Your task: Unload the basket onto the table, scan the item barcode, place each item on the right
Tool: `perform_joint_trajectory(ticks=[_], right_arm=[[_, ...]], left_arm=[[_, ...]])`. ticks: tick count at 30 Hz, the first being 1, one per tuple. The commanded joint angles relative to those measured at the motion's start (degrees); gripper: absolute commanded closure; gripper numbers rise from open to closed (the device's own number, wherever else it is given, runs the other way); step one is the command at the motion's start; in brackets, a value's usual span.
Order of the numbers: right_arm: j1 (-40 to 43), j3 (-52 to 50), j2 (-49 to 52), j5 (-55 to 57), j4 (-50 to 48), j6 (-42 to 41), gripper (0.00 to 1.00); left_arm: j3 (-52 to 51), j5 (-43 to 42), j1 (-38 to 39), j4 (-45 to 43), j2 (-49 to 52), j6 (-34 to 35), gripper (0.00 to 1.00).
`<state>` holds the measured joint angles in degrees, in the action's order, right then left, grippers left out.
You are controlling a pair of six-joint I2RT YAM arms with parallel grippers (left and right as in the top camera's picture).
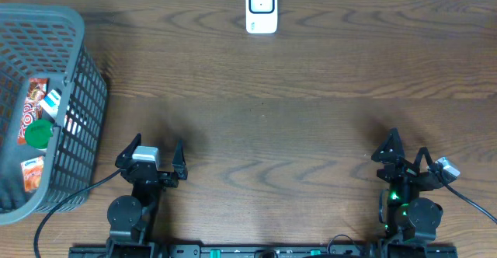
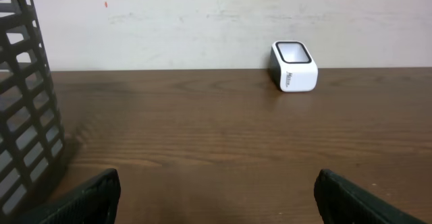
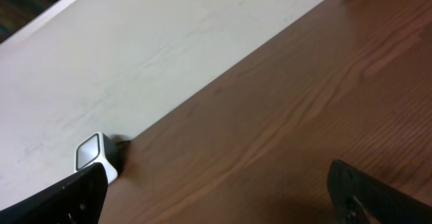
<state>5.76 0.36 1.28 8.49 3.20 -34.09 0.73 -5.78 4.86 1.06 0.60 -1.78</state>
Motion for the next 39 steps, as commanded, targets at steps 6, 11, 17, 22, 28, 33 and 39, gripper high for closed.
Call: perform_joint_trajectory(ticks=[6, 11, 17, 22, 28, 33, 39], right_arm=[[0.8, 0.0, 0.1, -0.2, 0.3, 0.5, 0.01], [0.8, 0.0, 0.1, -0.2, 0.3, 0.5, 0.01], [0.8, 0.0, 0.1, -0.2, 0.3, 0.5, 0.01], [0.8, 0.0, 0.1, -0.2, 0.3, 0.5, 0.01], [0.8, 0.0, 0.1, -0.2, 0.3, 0.5, 0.01], [0.8, 0.0, 0.1, -0.2, 0.3, 0.5, 0.01], [0.8, 0.0, 0.1, -0.2, 0.3, 0.5, 0.01]], left_arm=[[-0.5, -0.4, -0.3, 2.4, -0.4, -0.9, 0.09], [1.1, -18.3, -0.3, 3.2, -0.2, -1.4, 0.09], [13.3, -18.6, -0.3, 4.7, 7.3, 0.7, 0.09], [38.4, -12.5, -0.3, 13.6, 26.8, 5.1, 0.09], [77.9, -21.4, -0.3, 48.7, 54.0, 5.5, 0.08], [84.5, -24.6, -0.5, 53.3, 63.6, 5.0, 0.08], [100.7, -17.6, -9.6, 60.4, 70.8, 9.0, 0.09]])
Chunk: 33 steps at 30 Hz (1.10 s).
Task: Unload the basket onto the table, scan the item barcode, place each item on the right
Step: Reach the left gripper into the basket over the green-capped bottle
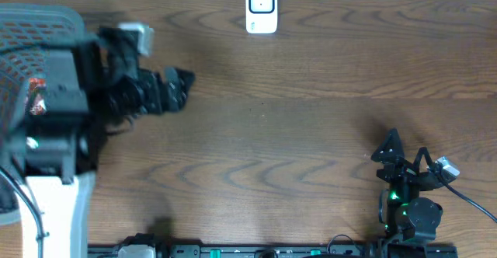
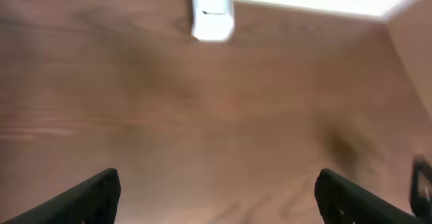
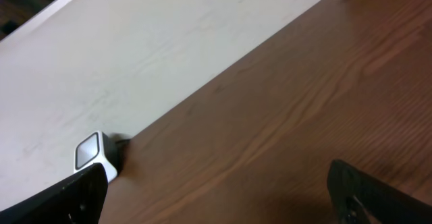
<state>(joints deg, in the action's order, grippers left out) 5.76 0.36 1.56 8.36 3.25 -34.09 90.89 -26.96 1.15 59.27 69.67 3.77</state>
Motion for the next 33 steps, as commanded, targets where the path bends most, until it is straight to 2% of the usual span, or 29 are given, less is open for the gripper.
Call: perform_joint_trajectory(ticks=[1, 6, 8, 12, 14, 18, 24, 33], right_arm=[[0.8, 0.0, -0.2, -0.1, 0.2, 0.5, 0.01], [0.8, 0.0, -0.2, -0.1, 0.2, 0.5, 0.01], [0.8, 0.0, -0.2, -0.1, 0.2, 0.5, 0.01], [0.8, 0.0, -0.2, -0.1, 0.2, 0.5, 0.01], [0.8, 0.0, -0.2, -0.1, 0.2, 0.5, 0.01], [0.8, 0.0, -0.2, -0.1, 0.2, 0.5, 0.01], [0.8, 0.0, -0.2, -0.1, 0.2, 0.5, 0.01], [0.8, 0.0, -0.2, -0.1, 0.2, 0.5, 0.01]], left_arm=[[14.6, 4.8, -9.0, 4.3, 3.1, 4.9, 0.09], [28.8, 16.3, -24.0, 14.8, 7.7, 11.0, 0.08], [29.3, 21.0, -30.1, 17.0, 8.9, 12.9, 0.09], [28.2, 21.5, -38.9, 21.5, 13.9, 18.3, 0.09], [27.7, 21.5, -42.1, 21.9, 17.7, 18.8, 0.09], [27.7, 21.5, -45.1, 22.9, 25.4, 19.9, 0.09], [25.5, 23.6, -45.3, 22.6, 34.2, 21.5, 0.1], [12.4, 23.6, -45.2, 13.1, 37.1, 23.2, 0.1]])
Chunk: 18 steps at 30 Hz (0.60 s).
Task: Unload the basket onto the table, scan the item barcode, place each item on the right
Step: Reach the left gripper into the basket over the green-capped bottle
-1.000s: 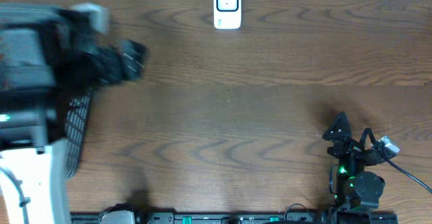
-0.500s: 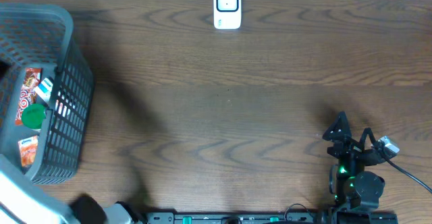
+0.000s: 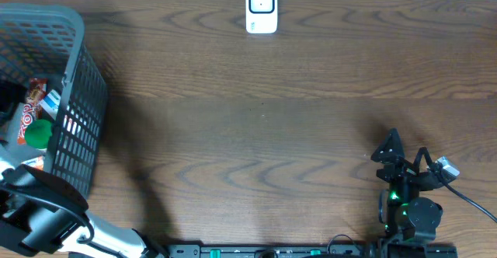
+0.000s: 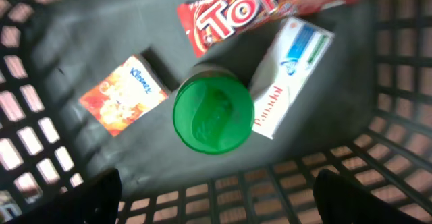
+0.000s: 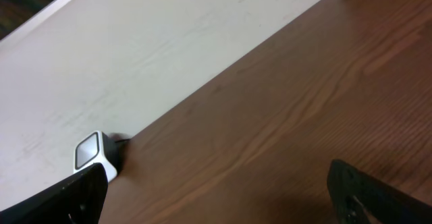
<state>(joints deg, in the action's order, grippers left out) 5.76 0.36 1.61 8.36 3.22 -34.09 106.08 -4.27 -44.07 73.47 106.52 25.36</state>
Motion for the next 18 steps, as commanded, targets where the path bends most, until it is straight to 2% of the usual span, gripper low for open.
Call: perform_joint_trajectory(ticks=[1, 18], right_arm=[[0.8, 0.0, -0.2, -0.1, 0.2, 0.5, 0.01], [0.8, 0.0, -0.2, -0.1, 0.2, 0.5, 0.01]], left_arm=[[-4.0, 1.0, 0.1, -2.1, 0.2, 1.6, 0.09], [-13.7, 3.6, 0.1, -10.1, 0.2, 2.9, 0.09]])
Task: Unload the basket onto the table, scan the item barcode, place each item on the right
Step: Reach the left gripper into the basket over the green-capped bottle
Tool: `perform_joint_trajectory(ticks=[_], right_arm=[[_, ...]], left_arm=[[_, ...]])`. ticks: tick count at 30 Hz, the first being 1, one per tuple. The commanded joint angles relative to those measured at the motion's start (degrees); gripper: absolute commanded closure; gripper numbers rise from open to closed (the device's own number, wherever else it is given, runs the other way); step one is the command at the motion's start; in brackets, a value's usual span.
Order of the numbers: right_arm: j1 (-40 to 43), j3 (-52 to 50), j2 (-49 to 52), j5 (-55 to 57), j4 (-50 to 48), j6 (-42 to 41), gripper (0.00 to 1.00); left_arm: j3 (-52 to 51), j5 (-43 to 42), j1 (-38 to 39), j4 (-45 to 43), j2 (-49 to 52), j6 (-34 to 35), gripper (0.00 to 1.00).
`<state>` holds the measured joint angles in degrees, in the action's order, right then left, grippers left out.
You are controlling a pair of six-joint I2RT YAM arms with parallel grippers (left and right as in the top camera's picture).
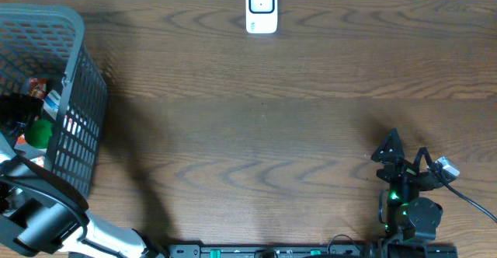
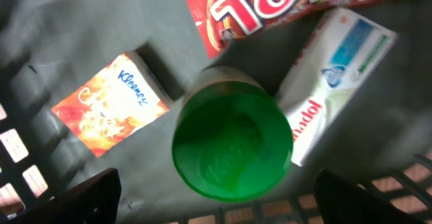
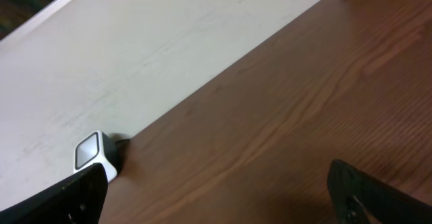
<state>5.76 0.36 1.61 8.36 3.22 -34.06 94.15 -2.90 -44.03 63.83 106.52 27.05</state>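
Note:
The grey basket (image 1: 78, 71) at the table's left holds a green-lidded jar (image 2: 231, 146), a red Top bar (image 2: 270, 5), a white box (image 2: 337, 69) and an orange Kleenex pack (image 2: 111, 102). My left gripper (image 2: 216, 200) hangs open inside the basket, straight above the green lid (image 1: 39, 131), with nothing between its fingers. From overhead the left gripper (image 1: 19, 110) is a dark shape over the basket's contents. The white scanner (image 1: 262, 8) stands at the table's far edge and also shows as the scanner (image 3: 91, 158) in the right wrist view. My right gripper (image 1: 405, 155) rests open at the front right.
The basket's slatted walls (image 2: 405, 183) close in around the left gripper. A pale wall (image 3: 169, 42) runs behind the table's far edge. A cable (image 1: 474, 200) trails from the right arm's base.
My left gripper has dropped closer to the green lid, which now fills more of the left wrist view. The right arm has not moved.
Both arms first rested at the table's front, grippers open, the left one facing the scanner. Then the left arm was raised over the table beside the basket. After that it looked down on the basket's items, and now it sits lower over the jar.

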Motion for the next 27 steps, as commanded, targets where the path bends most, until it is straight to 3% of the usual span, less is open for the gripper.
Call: perform_joint_trajectory(ticks=[1, 27], right_arm=[[0.8, 0.0, -0.2, -0.1, 0.3, 0.5, 0.01], [0.8, 0.0, -0.2, -0.1, 0.2, 0.5, 0.01]], left_arm=[[-2.2, 2.1, 0.1, -1.0, 0.2, 1.2, 0.09], [-7.7, 2.3, 3.1, -8.5, 0.8, 1.1, 0.09]])
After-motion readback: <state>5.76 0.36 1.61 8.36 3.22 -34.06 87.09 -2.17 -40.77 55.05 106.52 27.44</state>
